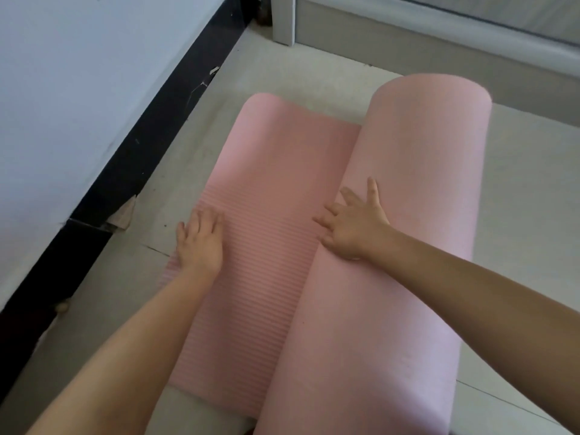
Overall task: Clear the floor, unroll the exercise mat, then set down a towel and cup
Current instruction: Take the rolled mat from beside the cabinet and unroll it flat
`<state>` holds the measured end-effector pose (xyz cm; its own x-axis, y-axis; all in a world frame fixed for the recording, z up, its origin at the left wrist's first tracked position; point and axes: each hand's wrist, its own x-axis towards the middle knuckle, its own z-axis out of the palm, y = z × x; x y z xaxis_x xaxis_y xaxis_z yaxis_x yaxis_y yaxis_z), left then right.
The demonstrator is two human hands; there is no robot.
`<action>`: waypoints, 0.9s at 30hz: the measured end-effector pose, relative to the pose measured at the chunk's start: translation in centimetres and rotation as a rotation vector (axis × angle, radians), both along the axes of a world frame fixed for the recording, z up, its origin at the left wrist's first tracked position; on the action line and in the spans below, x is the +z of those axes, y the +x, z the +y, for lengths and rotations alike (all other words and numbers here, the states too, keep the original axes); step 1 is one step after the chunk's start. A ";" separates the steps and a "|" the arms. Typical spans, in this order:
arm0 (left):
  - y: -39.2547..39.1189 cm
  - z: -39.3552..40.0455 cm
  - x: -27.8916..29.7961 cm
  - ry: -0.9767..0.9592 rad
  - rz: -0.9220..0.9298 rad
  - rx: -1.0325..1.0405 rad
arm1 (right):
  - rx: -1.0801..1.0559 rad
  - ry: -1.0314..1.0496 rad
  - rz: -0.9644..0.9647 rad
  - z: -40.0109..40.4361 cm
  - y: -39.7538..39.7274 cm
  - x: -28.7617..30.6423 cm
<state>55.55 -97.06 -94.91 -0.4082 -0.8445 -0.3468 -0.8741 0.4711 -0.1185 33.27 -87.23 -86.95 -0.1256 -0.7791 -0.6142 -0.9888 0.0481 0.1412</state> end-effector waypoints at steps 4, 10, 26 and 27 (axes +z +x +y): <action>-3.6 1.4 -0.1 0.119 0.086 -0.305 | -0.023 -0.052 0.011 1.1 -1.2 0.6; -10.2 3.1 -0.2 0.223 0.096 -0.428 | -0.059 -0.206 0.076 3.9 -3.0 2.6; -26.1 12.0 -2.3 0.315 -0.133 -0.542 | -0.924 -0.324 0.162 22.3 -13.3 2.7; -26.3 12.1 -2.3 0.325 -0.177 -0.531 | -0.853 -0.387 0.136 23.1 -13.2 2.4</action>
<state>29.29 -84.94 -97.19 -0.6542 -0.3840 -0.6516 -0.4926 0.8700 -0.0181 20.10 -64.14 -84.55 -0.7984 -0.5379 -0.2708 -0.5747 0.8149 0.0758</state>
